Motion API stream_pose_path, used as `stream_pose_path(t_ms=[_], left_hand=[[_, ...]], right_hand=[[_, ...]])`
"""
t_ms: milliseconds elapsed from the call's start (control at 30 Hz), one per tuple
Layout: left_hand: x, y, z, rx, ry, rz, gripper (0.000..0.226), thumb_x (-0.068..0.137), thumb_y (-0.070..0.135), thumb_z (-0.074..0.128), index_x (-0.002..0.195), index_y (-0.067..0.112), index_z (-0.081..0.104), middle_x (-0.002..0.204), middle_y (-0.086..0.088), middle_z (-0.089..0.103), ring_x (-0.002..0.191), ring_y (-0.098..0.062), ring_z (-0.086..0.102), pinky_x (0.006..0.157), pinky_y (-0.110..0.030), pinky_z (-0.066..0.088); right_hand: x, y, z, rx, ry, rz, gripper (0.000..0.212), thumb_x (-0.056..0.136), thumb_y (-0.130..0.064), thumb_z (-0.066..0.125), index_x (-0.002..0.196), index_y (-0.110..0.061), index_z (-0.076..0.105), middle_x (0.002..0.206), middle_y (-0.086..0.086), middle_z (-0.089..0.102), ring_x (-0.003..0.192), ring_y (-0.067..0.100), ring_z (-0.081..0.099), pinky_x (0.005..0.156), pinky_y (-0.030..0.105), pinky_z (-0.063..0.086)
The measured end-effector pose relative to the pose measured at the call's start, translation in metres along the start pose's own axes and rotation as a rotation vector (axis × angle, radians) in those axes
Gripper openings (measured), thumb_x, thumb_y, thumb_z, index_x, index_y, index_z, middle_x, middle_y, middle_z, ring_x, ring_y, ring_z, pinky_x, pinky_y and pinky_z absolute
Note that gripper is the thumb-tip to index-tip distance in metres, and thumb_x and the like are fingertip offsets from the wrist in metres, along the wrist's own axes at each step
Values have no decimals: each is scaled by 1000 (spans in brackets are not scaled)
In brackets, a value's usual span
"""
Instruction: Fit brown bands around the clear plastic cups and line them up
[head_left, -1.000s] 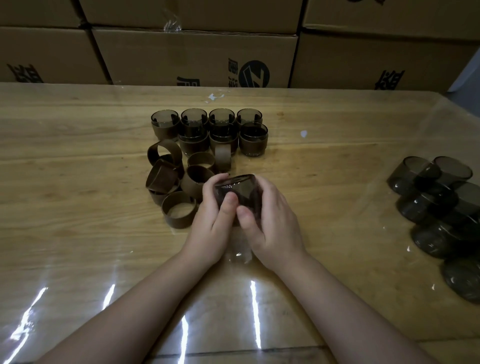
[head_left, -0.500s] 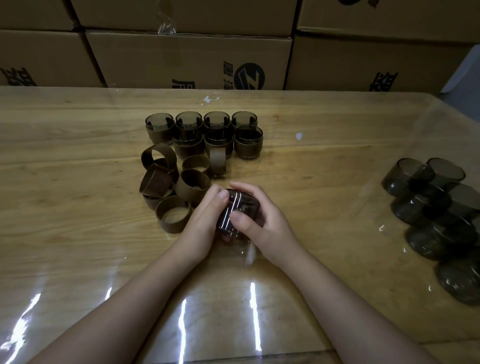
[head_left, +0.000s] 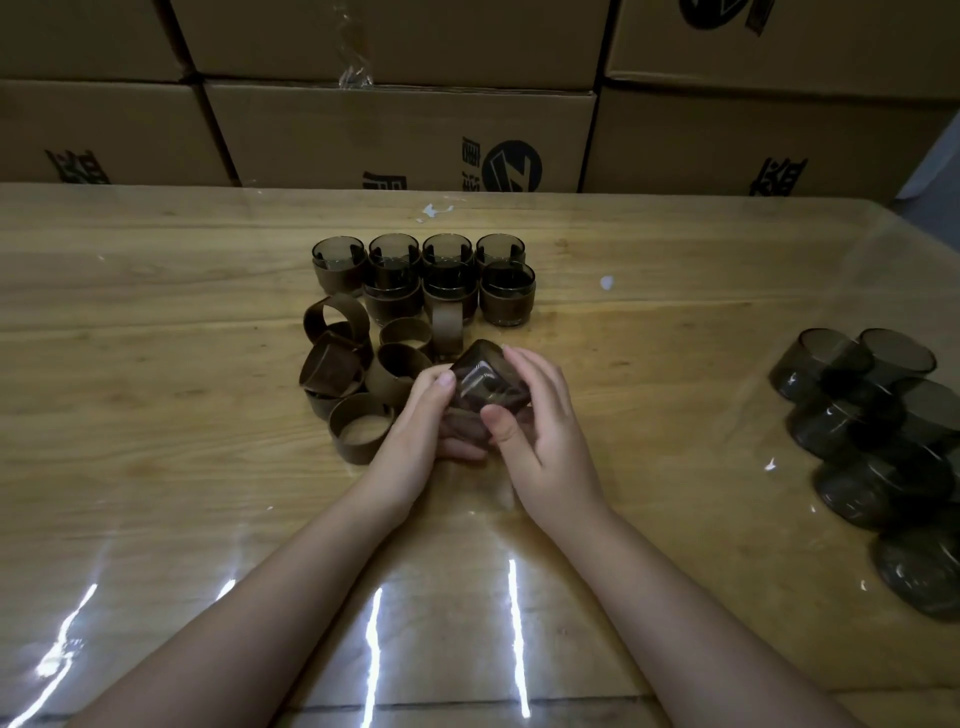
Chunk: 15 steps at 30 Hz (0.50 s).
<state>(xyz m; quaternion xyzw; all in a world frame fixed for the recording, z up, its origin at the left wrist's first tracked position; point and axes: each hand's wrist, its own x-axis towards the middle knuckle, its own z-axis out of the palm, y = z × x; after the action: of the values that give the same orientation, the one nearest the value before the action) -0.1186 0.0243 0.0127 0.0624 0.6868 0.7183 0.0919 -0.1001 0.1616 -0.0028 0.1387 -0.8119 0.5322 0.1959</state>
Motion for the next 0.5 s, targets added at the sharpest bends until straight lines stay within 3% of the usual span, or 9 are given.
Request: stream_pose_path(t_ms=[100,233,400,500], left_hand=[[0,6,-1,-207,54,-132,41,101,40,34,117,14,62,108,-12,71,102,-23,68,74,-32,59],[-4,9,2,-462,-42,-264,39,93,41,47,106,14,72,109,-12,71,103,-23,68,78,-35,57],[-2,5,12,-596,-104,-258,40,90,47,52,103,16,74,107,-12,71,102,-23,68,77,-32,56],[0,1,19,-564,-72,-174,47,86,51,50,103,14,73,103,-11,72,98,-21,70,73,-27,56]], right_hand=[[0,-5,0,-77,30,-110,65,84,-39,62,139,-7,47,137,1,41,127,-15,33,99,5,33],[-5,-10,-1,-146,81,-214,71,75,-32,68,137,-5,46,128,2,35,122,-18,32,93,0,35],[-4,-11,-1,-117,84,-187,62,75,-34,62,128,-5,51,126,0,35,119,-16,34,89,2,40],[-2,-7,-2,-123,62,-151,63,81,-36,53,134,-3,47,129,0,34,119,-19,31,91,1,35]])
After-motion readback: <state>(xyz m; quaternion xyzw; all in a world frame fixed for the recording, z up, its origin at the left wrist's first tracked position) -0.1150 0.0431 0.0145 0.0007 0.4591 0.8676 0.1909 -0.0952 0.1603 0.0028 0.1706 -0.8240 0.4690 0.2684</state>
